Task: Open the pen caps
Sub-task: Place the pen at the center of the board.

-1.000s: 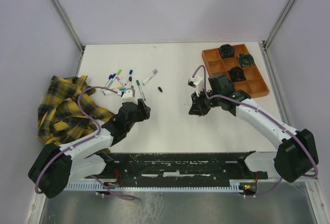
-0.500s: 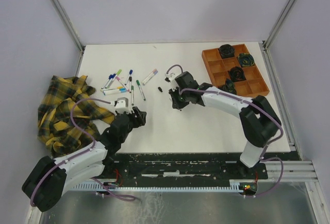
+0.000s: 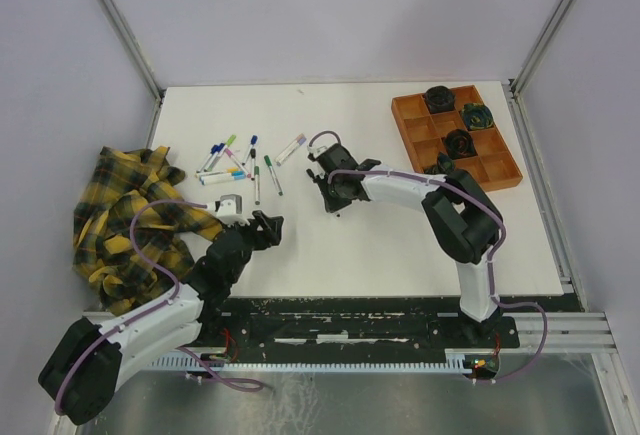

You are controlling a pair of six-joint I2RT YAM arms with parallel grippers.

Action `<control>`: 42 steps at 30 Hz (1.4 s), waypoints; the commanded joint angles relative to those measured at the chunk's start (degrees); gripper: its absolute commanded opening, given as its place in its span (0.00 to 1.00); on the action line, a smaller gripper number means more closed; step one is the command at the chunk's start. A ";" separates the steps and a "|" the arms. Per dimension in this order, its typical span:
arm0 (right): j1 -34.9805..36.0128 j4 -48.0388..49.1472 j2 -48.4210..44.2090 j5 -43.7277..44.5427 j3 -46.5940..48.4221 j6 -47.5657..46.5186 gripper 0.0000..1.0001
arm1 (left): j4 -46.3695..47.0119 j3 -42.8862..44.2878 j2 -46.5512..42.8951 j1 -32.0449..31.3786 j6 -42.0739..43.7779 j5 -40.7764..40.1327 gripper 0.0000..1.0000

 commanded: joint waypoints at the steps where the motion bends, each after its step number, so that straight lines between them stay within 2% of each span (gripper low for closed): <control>1: 0.22 -0.42 1.42 1.98 2.36 1.20 0.08 | 3.40 0.40 0.26 0.12 2.09 -1.83 0.77; 11: 0.20 -2.12 2.92 1.99 3.34 0.67 0.12 | 3.31 0.83 1.18 0.12 2.09 -1.81 0.77; 17: 0.25 -2.76 3.19 1.67 3.45 0.63 0.20 | 3.34 0.41 0.34 0.12 2.09 -1.81 0.77; 26: -0.04 -3.45 3.00 0.37 3.98 0.76 0.26 | 3.31 -0.20 -0.77 0.13 2.00 -1.81 0.78; 32: -0.55 -3.89 2.30 -0.51 4.34 0.67 0.26 | 3.31 -0.55 -1.58 0.12 1.92 -1.90 0.78; 42: -2.05 -4.73 -2.24 -3.79 5.07 -1.25 0.34 | 2.89 -0.36 -1.69 0.13 1.78 -2.12 0.78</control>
